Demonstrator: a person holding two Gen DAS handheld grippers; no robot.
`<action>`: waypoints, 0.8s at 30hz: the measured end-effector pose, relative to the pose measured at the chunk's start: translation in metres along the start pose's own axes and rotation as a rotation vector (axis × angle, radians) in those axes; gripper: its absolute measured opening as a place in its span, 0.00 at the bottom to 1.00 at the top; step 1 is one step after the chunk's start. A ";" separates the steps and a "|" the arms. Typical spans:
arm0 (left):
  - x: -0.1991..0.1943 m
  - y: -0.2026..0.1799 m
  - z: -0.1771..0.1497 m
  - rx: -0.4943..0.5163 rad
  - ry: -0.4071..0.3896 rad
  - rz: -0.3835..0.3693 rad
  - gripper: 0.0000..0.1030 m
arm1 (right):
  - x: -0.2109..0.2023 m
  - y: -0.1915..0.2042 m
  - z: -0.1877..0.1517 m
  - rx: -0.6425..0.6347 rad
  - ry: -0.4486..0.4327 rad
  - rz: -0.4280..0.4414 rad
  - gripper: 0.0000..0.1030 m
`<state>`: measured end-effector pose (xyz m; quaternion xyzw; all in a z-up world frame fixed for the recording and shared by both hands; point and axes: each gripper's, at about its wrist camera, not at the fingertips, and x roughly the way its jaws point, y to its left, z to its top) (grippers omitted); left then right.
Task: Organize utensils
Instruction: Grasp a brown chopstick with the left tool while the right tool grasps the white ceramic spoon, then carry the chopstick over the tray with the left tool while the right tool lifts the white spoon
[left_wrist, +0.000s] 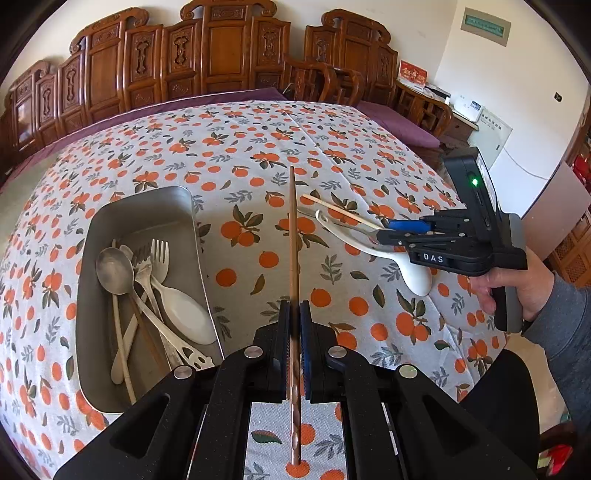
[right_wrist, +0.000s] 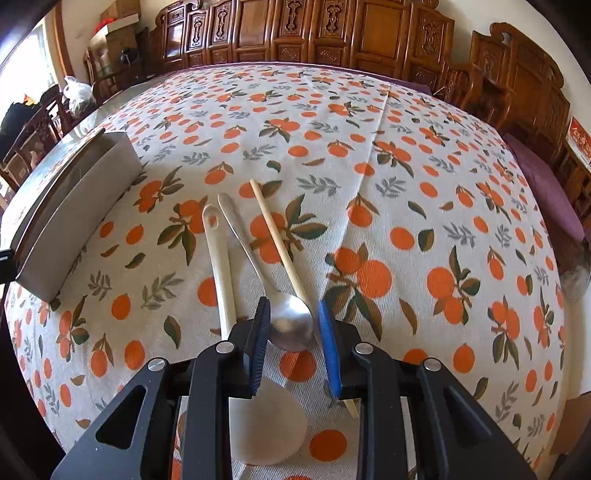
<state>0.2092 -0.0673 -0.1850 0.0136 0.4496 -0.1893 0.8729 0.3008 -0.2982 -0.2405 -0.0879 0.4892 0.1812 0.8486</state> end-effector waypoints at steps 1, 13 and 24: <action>0.000 0.000 0.000 0.001 0.001 0.001 0.04 | 0.000 0.001 -0.001 -0.002 -0.002 0.001 0.36; -0.002 0.003 -0.001 0.000 -0.004 0.009 0.04 | 0.002 0.013 -0.004 -0.036 0.019 -0.002 0.39; -0.009 0.006 0.000 0.004 -0.015 0.012 0.04 | -0.008 0.015 -0.007 -0.032 -0.009 0.009 0.29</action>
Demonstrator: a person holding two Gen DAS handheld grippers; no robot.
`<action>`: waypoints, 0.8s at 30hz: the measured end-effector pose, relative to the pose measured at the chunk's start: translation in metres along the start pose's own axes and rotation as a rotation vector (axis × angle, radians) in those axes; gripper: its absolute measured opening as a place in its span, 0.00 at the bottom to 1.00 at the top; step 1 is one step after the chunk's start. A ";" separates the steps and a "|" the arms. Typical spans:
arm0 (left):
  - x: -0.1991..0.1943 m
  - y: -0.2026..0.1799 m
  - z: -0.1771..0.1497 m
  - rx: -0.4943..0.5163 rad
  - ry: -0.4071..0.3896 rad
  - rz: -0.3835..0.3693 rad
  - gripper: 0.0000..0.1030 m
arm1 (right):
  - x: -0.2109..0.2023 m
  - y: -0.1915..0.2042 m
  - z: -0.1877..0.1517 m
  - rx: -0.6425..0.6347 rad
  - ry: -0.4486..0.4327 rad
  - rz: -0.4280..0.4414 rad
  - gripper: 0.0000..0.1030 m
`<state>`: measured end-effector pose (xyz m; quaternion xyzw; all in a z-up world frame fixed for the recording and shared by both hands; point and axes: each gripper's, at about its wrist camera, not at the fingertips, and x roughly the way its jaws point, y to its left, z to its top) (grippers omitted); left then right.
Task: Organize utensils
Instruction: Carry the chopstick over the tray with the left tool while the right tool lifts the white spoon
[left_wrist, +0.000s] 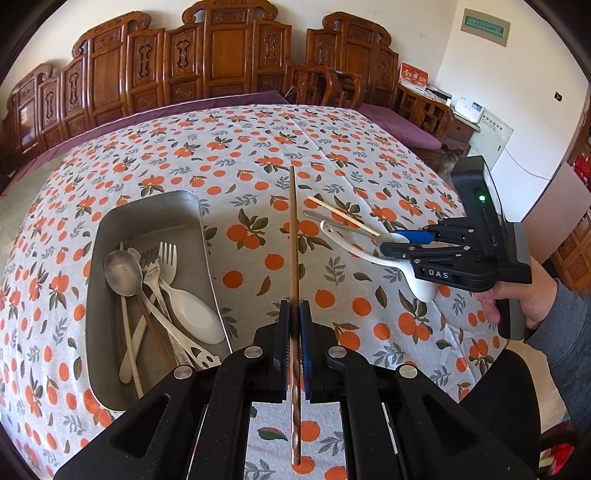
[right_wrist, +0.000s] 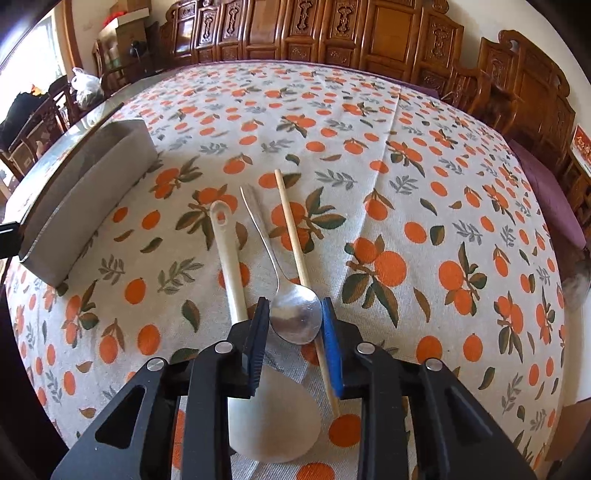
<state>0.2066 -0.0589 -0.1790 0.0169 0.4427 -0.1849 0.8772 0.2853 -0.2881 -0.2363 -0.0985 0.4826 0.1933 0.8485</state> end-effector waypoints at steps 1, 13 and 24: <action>-0.002 0.001 0.000 -0.001 -0.002 0.002 0.04 | -0.004 0.000 0.001 0.000 -0.010 0.002 0.29; -0.014 0.016 0.001 -0.035 -0.027 0.027 0.04 | -0.041 0.014 0.017 0.023 -0.103 0.010 0.28; -0.020 0.036 0.004 -0.061 -0.039 0.045 0.04 | -0.058 0.015 0.043 0.044 -0.163 -0.007 0.02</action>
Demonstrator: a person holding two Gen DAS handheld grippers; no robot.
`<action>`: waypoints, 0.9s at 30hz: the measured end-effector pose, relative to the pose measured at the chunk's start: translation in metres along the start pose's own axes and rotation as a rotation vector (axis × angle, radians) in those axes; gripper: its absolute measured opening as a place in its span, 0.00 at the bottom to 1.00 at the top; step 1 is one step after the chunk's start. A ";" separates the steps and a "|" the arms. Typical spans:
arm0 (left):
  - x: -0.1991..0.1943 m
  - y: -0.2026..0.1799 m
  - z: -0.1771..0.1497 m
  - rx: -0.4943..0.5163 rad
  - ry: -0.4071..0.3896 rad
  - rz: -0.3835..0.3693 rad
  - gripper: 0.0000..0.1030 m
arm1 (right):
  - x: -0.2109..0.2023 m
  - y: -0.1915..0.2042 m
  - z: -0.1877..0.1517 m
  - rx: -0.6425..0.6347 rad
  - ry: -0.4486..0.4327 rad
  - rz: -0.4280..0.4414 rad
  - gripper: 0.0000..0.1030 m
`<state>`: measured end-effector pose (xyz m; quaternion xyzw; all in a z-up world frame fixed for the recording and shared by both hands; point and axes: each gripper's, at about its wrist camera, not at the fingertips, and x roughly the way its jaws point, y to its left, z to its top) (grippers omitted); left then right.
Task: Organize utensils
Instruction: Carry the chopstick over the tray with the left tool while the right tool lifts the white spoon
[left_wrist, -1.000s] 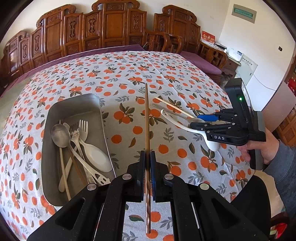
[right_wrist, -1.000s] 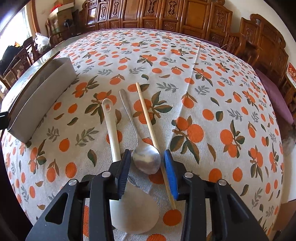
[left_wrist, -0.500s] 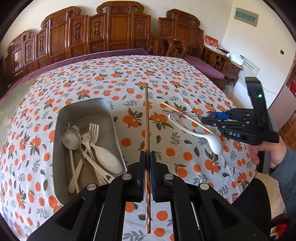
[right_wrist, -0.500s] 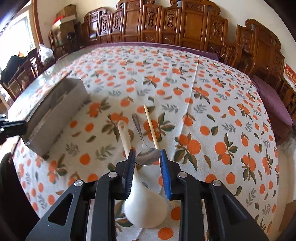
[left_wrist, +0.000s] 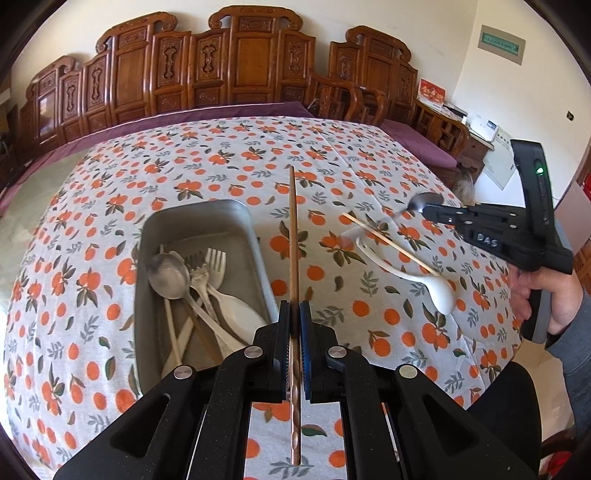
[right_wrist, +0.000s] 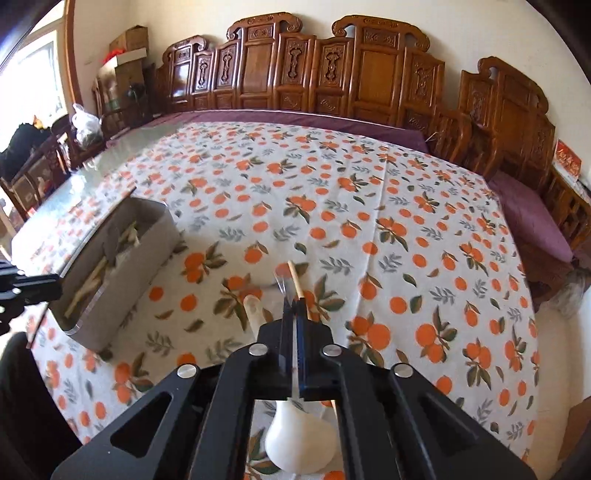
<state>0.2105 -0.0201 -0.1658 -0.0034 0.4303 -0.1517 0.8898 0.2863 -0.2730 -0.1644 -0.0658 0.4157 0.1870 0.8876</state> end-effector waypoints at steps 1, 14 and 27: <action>-0.001 0.003 0.001 -0.004 -0.001 0.003 0.04 | 0.000 0.001 0.002 -0.005 -0.002 -0.001 0.02; 0.002 0.030 0.010 -0.019 0.000 0.050 0.04 | -0.002 0.010 0.015 -0.041 -0.026 -0.046 0.02; 0.047 0.071 0.029 -0.056 0.115 0.091 0.04 | -0.041 0.033 0.053 -0.083 -0.122 -0.050 0.02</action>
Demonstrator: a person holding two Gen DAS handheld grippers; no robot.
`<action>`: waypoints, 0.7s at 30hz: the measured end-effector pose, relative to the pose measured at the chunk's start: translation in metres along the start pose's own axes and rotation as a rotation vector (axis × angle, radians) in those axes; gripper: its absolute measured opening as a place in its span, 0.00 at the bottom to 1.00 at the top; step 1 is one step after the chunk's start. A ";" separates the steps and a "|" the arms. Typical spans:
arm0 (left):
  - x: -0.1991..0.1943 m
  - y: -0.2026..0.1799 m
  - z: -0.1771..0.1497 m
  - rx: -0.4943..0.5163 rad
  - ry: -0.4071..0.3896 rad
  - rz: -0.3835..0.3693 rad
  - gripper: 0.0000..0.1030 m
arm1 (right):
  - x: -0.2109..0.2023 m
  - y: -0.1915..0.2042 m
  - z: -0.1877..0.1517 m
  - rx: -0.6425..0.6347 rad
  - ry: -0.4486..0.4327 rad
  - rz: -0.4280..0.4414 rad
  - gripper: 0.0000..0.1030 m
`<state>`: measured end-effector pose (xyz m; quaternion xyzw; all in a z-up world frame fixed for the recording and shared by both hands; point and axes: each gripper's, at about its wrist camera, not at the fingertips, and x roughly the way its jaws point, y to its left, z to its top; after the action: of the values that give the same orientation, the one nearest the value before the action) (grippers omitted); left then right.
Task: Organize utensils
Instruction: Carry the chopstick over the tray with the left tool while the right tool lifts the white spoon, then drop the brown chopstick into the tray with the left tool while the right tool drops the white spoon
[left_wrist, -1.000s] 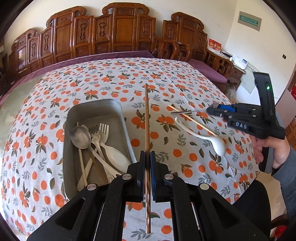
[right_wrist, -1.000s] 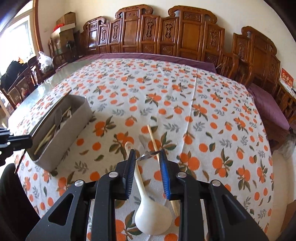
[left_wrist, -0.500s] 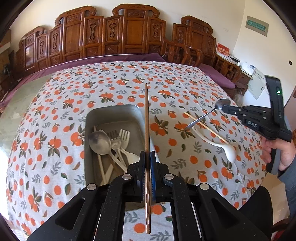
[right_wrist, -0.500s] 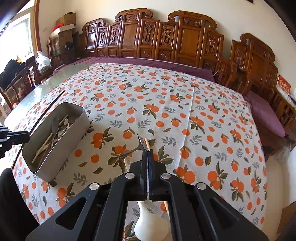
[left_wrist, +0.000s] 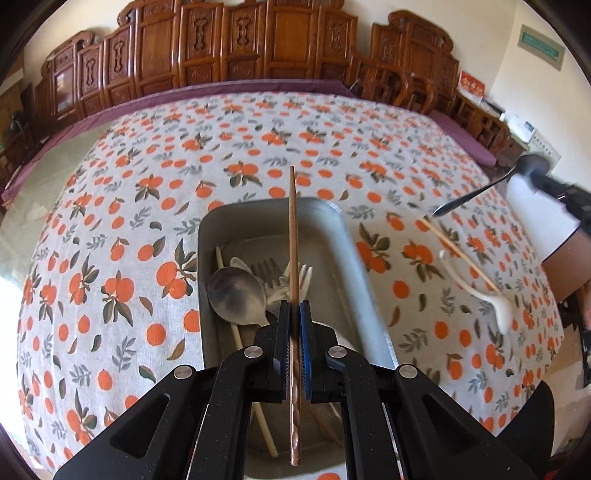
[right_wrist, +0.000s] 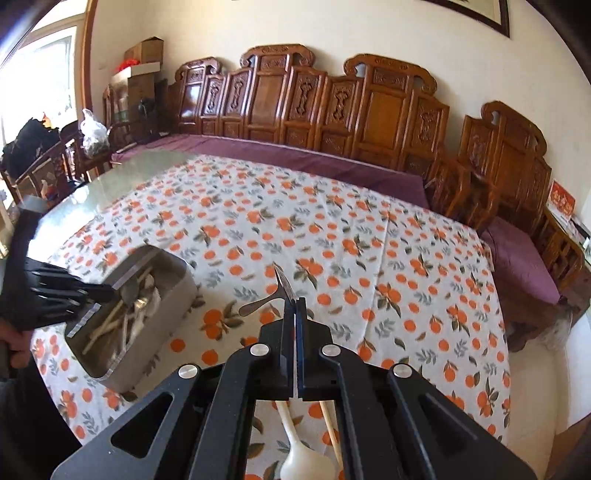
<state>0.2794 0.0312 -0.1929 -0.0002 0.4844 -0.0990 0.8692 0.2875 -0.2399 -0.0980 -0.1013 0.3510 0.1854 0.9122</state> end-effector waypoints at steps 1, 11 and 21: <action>0.005 0.001 0.000 0.001 0.018 0.010 0.04 | -0.003 0.004 0.004 -0.005 -0.007 0.008 0.02; 0.019 0.008 -0.014 -0.008 0.080 0.006 0.04 | -0.009 0.059 0.023 -0.086 -0.039 0.080 0.02; -0.006 0.016 -0.018 -0.007 0.029 0.013 0.05 | 0.017 0.109 0.029 -0.124 -0.028 0.103 0.02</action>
<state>0.2636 0.0492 -0.1990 0.0014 0.4974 -0.0919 0.8626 0.2719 -0.1271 -0.0938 -0.1368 0.3310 0.2548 0.8982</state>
